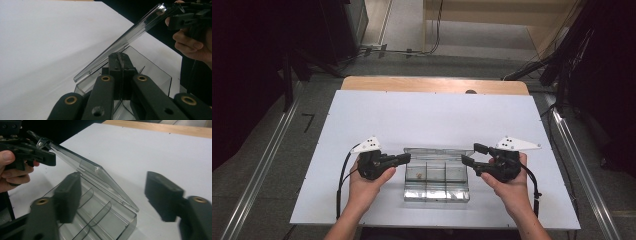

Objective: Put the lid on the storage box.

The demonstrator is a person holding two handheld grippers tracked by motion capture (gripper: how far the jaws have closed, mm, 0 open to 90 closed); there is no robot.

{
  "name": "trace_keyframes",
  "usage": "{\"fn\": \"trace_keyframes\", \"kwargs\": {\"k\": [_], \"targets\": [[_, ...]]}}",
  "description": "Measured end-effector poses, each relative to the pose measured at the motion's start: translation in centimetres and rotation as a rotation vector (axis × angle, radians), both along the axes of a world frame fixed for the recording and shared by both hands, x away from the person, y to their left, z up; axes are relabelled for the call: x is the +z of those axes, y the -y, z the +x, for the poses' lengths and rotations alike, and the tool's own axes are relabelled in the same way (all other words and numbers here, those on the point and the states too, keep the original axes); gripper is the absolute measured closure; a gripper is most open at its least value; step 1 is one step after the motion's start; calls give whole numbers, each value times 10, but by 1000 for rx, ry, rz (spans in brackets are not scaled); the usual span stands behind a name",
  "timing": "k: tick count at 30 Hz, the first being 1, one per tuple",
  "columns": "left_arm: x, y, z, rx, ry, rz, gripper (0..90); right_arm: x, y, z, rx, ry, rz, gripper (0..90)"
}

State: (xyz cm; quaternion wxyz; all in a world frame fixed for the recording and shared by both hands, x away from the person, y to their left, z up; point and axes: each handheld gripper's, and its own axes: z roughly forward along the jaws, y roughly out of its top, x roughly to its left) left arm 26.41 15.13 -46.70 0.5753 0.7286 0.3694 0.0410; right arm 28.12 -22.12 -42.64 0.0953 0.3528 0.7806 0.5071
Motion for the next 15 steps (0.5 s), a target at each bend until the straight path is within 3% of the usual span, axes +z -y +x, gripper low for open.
{"fn": "trace_keyframes", "kwargs": {"k": [7, 15], "targets": [[0, 0, 0, -3, 2, 0, 900, -5, 6, -2, 7, -30, 18, 7], [0, 0, 0, -3, 1, -4, 900, -17, 15, -3, -27, -84, 62, 0]]}}
